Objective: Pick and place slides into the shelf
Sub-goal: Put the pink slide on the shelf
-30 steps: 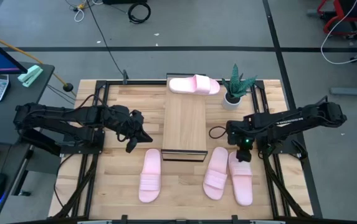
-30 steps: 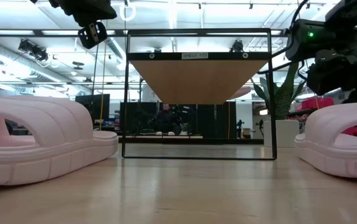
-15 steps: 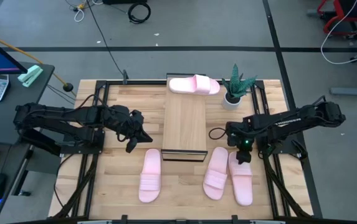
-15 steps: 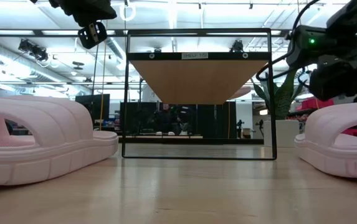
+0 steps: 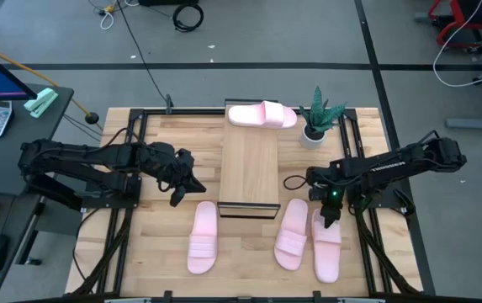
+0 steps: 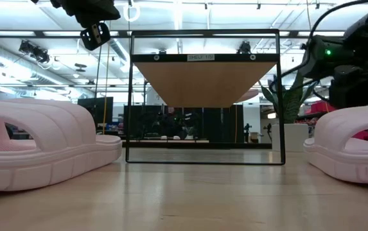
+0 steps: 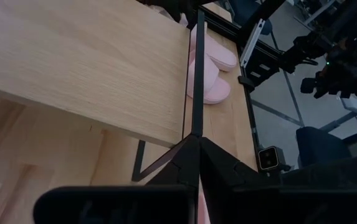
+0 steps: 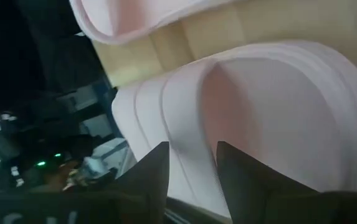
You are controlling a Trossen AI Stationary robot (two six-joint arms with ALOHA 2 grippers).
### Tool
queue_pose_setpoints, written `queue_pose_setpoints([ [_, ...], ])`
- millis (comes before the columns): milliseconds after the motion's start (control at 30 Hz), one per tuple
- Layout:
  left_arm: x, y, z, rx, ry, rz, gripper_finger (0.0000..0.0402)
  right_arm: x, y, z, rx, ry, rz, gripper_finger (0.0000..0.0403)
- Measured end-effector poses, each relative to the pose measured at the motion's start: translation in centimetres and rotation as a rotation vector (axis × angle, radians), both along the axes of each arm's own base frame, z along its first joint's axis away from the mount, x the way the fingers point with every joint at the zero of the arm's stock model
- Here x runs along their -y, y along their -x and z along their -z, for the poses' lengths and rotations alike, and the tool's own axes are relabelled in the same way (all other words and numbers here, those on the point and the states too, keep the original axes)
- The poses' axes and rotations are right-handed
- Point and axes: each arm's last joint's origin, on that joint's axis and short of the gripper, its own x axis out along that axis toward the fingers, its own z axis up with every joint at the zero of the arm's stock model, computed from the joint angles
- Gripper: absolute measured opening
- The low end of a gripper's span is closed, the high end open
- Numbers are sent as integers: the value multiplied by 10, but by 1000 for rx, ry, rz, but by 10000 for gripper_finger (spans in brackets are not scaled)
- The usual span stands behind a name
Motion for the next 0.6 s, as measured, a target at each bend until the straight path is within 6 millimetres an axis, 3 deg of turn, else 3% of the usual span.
queue_pose_setpoints([
  [400, 0, 0, 0, 0, -8, -14, 22, -2, -2, 2, -37, -99, 59, 140],
  [600, 0, 0, 0, 0, -9, -16, 16, -14, -6, 0, -17, -109, 12, 139],
])
